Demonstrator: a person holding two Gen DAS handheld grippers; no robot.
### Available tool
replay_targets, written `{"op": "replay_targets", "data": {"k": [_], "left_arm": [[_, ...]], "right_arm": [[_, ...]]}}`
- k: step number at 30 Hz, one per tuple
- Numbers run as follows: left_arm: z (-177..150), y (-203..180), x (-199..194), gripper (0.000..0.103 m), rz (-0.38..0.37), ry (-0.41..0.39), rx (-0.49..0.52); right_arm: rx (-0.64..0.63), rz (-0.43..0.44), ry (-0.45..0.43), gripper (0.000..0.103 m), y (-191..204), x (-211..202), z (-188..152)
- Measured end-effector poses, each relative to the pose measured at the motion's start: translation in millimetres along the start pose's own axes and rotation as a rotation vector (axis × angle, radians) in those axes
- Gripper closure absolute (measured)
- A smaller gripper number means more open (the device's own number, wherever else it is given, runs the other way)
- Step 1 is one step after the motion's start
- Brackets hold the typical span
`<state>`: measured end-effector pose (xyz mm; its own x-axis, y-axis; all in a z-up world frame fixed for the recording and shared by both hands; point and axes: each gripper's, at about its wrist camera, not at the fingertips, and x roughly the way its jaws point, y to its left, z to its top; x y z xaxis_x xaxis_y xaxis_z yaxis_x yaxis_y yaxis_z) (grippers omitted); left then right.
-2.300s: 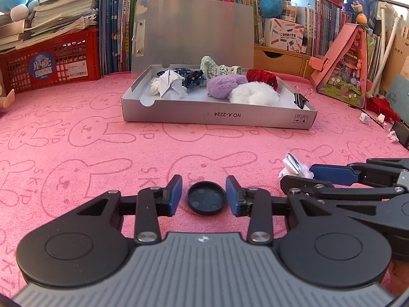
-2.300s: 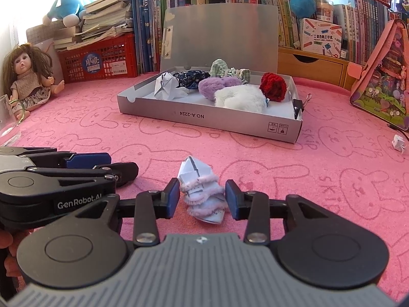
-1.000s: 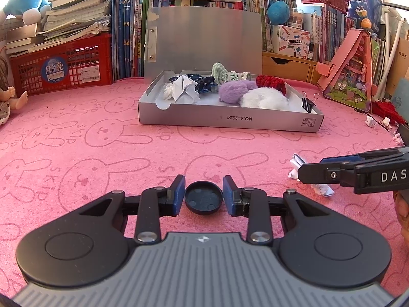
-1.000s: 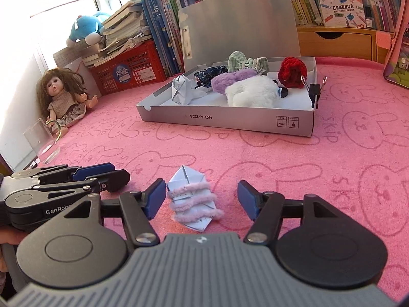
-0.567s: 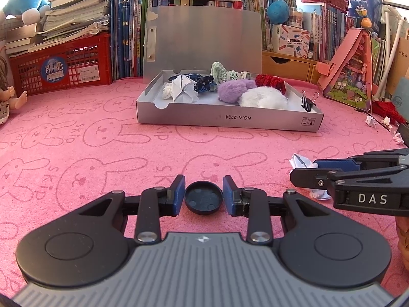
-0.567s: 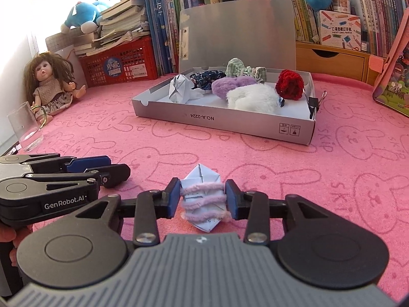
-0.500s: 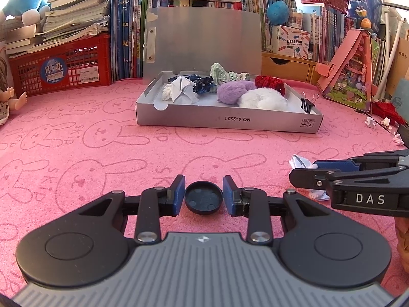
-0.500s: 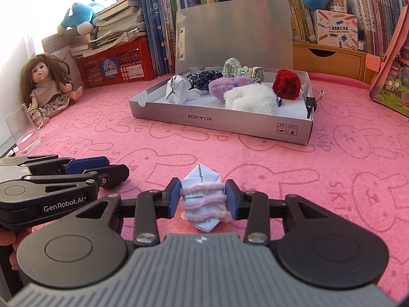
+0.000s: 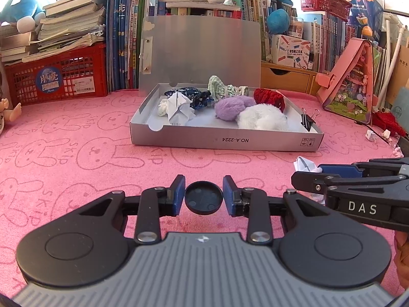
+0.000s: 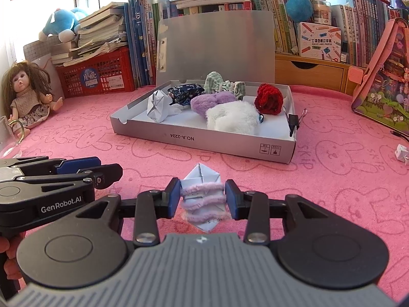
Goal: Organize objects
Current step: 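Carry the black lid and pink-trimmed paper over the white box with both tools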
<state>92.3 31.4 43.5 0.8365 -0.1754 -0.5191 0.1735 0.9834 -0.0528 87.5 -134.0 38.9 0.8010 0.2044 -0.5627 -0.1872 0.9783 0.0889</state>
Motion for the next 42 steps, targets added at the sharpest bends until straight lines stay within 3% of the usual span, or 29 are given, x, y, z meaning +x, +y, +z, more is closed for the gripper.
{"op": "replay_targets", "data": {"k": [14, 24, 42], "left_arm": [[49.0, 12.9, 14.0, 0.066, 0.029, -0.059, -0.015], [80.1, 28.2, 30.8, 0.066, 0.038, -0.084, -0.056], [115.8, 27.2, 107.0, 0.066, 0.073, -0.051, -0.077]], "right_arm": [[0.050, -0.072, -0.051, 0.060, -28.4, 0.9, 28.7], [0.086, -0.067, -0.047, 0.060, -48.2, 8.3, 51.3], [0.213, -0.041, 0.008, 0.060, -76.2, 59.3, 97.2]]}}
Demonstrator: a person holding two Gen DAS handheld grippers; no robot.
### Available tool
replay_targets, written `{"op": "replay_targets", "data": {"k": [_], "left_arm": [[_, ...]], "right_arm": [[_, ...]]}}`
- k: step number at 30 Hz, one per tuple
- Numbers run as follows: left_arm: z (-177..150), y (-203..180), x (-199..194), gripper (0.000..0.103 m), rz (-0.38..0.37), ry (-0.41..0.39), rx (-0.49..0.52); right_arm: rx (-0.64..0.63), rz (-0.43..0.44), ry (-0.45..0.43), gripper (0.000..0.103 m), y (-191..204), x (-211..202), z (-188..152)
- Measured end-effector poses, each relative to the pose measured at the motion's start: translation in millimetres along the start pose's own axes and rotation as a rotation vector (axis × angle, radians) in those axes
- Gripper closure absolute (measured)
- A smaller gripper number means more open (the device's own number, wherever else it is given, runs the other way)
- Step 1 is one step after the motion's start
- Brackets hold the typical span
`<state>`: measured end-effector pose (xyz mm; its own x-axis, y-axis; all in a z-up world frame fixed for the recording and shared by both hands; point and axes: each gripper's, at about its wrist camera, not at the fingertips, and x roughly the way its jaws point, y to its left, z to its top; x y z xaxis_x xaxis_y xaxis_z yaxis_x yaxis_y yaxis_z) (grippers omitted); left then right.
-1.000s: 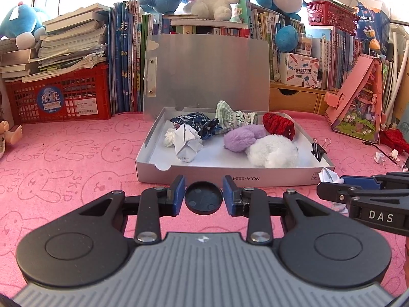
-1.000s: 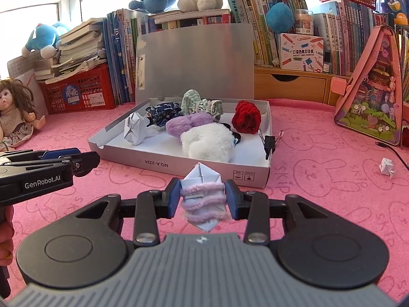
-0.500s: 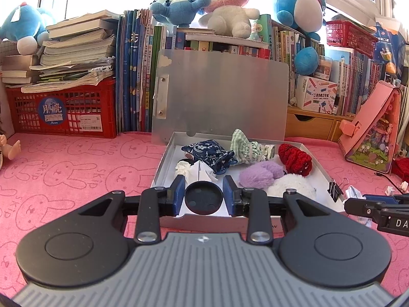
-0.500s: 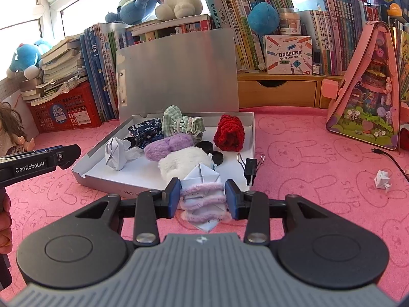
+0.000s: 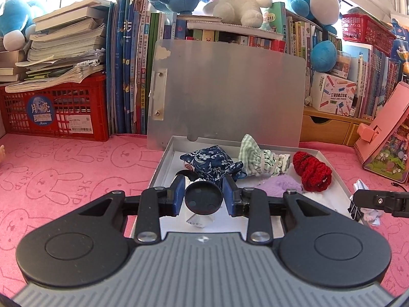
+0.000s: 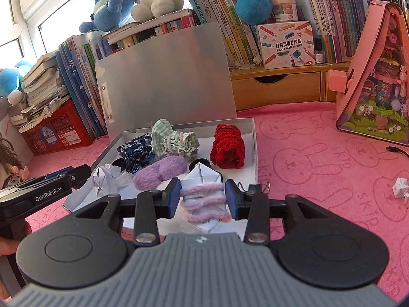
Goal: Organize objects
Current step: 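Carry the black lid and pink-trimmed paper over the white box with both tools, then open both tools to release the black lid and paper into the box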
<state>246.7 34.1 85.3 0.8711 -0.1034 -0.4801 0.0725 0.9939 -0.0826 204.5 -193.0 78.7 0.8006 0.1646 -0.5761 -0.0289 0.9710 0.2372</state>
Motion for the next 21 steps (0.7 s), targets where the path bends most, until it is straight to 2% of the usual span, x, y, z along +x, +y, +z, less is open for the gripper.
{"op": "replay_targets", "data": {"k": [13, 21], "left_arm": [[-3.9, -27.1, 34.4, 0.066, -0.024, 0.029, 0.044], [5.1, -18.7, 55.5, 0.066, 0.022, 0.035, 0.047]], "right_arm": [[0.013, -0.013, 0.016, 0.060, -5.3, 21.7, 8.2], [0.005, -0.008, 0.020, 0.060, -0.6, 37.1, 17.6]]}}
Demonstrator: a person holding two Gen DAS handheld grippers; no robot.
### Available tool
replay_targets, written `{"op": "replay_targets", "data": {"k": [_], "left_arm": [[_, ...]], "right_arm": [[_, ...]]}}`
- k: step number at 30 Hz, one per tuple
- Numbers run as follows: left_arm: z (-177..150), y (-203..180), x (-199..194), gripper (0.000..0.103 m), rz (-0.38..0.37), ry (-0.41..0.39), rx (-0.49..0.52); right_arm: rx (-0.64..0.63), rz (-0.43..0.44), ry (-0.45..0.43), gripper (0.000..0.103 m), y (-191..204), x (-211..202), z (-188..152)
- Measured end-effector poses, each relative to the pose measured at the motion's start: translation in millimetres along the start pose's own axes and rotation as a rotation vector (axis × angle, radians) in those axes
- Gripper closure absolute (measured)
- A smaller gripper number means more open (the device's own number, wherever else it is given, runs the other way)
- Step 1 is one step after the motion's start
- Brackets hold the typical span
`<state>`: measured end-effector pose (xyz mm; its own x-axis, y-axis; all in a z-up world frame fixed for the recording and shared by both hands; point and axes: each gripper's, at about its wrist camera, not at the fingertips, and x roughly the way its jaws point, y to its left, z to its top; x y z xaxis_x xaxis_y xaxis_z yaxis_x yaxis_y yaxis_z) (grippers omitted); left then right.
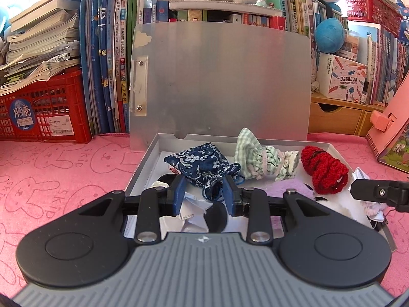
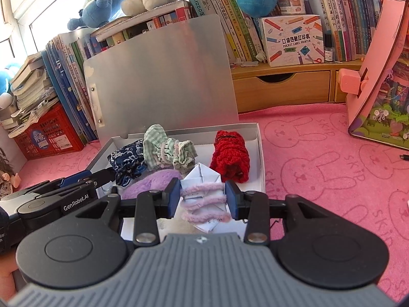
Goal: Organize objects
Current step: 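Open both tools to release the black lid and paper into the box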
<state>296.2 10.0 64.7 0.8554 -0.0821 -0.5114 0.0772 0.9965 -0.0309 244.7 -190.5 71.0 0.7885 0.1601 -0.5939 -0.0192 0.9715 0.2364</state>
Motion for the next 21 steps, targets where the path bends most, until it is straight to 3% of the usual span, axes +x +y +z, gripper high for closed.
{"op": "replay_targets", "data": {"k": [11, 21], "left_arm": [[-6.8, 20.2, 22.8, 0.066, 0.033, 0.039, -0.020], [-10.5, 19.6, 22.3, 0.064, 0.020, 0.022, 0.002]], "right_arm": [[-0.029, 0.004, 0.017, 0.060, -0.1, 16.0, -0.3], [-0.015, -0.004, 0.032, 0.057, -4.9, 25.5, -3.2]]}}
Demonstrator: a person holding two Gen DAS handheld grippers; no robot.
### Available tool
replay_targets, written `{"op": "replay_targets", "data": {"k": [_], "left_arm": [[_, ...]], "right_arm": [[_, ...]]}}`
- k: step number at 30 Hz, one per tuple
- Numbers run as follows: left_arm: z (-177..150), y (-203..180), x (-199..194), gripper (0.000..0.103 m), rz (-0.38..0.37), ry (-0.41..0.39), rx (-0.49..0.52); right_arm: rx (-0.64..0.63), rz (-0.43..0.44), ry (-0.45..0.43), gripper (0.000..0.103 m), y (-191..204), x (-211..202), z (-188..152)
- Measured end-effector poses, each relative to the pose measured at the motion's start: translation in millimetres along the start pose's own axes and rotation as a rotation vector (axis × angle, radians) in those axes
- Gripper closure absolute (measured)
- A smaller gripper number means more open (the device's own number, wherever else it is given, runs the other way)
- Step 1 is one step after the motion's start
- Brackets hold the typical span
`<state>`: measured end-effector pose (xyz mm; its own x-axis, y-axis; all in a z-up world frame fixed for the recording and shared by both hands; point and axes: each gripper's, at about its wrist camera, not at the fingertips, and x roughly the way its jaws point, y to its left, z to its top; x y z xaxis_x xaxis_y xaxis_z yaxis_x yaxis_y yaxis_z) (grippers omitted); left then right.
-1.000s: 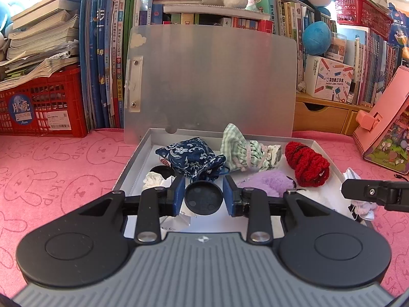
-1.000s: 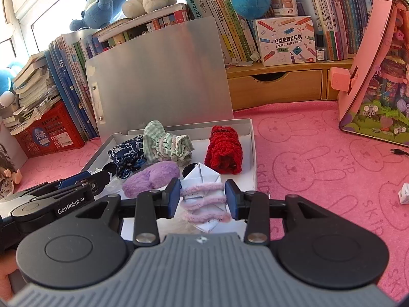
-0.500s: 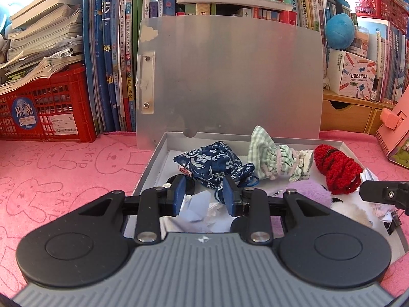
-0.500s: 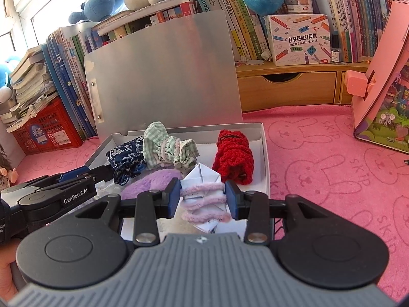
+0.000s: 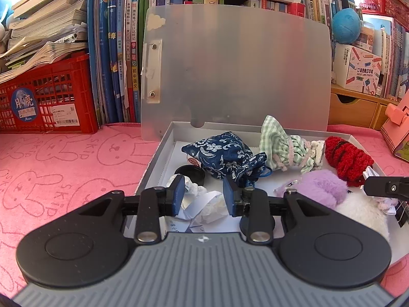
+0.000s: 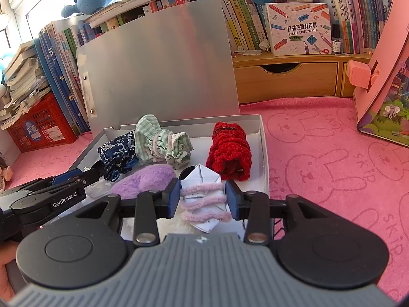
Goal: Organize objects
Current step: 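Open both tools to release the black lid and paper into the box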
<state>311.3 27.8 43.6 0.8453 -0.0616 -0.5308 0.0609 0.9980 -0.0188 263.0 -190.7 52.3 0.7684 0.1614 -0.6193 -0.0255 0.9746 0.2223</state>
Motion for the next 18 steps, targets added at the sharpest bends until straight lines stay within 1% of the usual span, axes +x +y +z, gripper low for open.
{"op": "replay_targets", "data": {"k": [1, 3, 4, 5, 12, 14, 15, 17, 18], "left_arm": [[-0.2, -0.4, -0.5, 0.064, -0.001, 0.000, 0.002], [0.0, -0.4, -1.8, 0.058, -0.009, 0.001, -0.002], [0.1, -0.4, -2.5, 0.052, -0.017, 0.002, -0.008], [0.0, -0.4, -3.1, 0.048, -0.021, 0.004, -0.015], [-2.3, -3.3, -9.4, 0.034, -0.020, 0.010, -0.013], [-2.2, -3.3, -12.2, 0.026, -0.027, 0.014, -0.018], [-2.1, -3.4, -13.9, 0.024, -0.030, 0.014, -0.019], [-1.7, -4.4, -18.5, 0.017, -0.047, 0.013, -0.015], [-1.4, -5.3, -21.0, 0.016, -0.053, 0.010, -0.010]], "right_arm": [[0.001, 0.000, 0.001, 0.056, -0.3, 0.1, -0.4], [0.004, 0.001, -0.003, 0.054, -0.6, -0.2, -1.5], [0.006, -0.001, -0.005, 0.051, -1.0, -0.6, -1.9], [0.008, -0.001, -0.007, 0.043, -1.0, -1.1, -2.3], [-0.005, -0.005, -0.026, 0.037, 1.1, -8.9, -2.9], [-0.014, -0.011, -0.034, 0.035, 2.3, -12.4, -3.5], [-0.017, -0.013, -0.037, 0.034, 3.0, -14.2, -4.1], [-0.022, -0.012, -0.044, 0.032, 3.8, -17.6, -4.7], [-0.027, -0.012, -0.050, 0.030, 4.4, -20.3, -5.0]]}}
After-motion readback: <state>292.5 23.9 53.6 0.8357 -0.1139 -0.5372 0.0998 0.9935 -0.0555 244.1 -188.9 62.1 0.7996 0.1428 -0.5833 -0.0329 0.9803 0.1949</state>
